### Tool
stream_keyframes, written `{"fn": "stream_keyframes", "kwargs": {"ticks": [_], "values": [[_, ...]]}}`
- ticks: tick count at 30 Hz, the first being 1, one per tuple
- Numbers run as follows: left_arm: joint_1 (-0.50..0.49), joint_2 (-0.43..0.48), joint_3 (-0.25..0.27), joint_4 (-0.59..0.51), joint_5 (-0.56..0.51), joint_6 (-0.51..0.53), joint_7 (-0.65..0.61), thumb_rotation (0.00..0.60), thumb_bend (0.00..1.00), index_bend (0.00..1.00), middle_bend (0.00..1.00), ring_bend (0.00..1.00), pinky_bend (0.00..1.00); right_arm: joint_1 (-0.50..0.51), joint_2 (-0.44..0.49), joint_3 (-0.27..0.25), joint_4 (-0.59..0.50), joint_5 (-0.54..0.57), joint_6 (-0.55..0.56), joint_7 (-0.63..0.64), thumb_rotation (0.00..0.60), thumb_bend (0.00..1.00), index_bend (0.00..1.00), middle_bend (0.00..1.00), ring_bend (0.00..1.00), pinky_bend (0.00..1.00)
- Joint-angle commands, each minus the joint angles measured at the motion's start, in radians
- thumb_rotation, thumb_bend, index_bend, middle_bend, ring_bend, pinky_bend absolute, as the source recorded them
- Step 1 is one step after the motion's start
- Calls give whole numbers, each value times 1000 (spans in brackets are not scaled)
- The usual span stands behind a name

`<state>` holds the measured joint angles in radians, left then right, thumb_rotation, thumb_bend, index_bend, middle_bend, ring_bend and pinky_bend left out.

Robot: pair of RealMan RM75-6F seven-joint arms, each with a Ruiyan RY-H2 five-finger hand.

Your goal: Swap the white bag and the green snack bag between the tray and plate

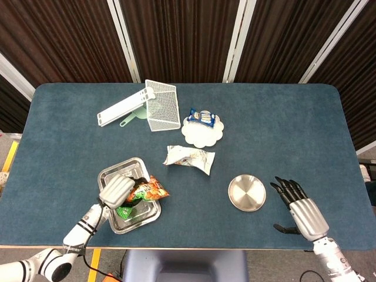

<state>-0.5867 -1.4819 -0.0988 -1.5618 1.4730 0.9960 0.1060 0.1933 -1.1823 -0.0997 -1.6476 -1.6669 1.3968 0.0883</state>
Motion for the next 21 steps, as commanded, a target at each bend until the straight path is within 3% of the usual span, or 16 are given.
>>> {"fn": "stream_keyframes", "kwargs": {"ticks": [1, 11, 14, 19, 21], "values": [[-46, -89, -7, -11, 13, -20, 37, 600, 387, 386, 612, 583, 697, 5, 15, 1, -6, 1, -10, 28, 600, 157, 0, 0, 0, 0], [-178, -356, -84, 184, -13, -58, 81, 600, 386, 369, 594, 573, 684, 10, 77, 20, 4, 6, 2, 185, 600, 157, 0, 0, 0, 0], [-193, -409, -88, 238, -25, -56, 80, 600, 383, 324, 533, 511, 621, 13, 83, 22, 9, 8, -5, 202, 600, 157, 0, 0, 0, 0], [-192, -450, -88, 265, -67, -48, 130, 600, 357, 21, 121, 107, 284, 12, 85, 32, 15, 18, -7, 214, 600, 156, 0, 0, 0, 0], [-189, -454, -97, 242, -91, -51, 124, 600, 355, 0, 29, 22, 208, 12, 83, 33, 15, 20, -10, 212, 600, 157, 0, 0, 0, 0]]}}
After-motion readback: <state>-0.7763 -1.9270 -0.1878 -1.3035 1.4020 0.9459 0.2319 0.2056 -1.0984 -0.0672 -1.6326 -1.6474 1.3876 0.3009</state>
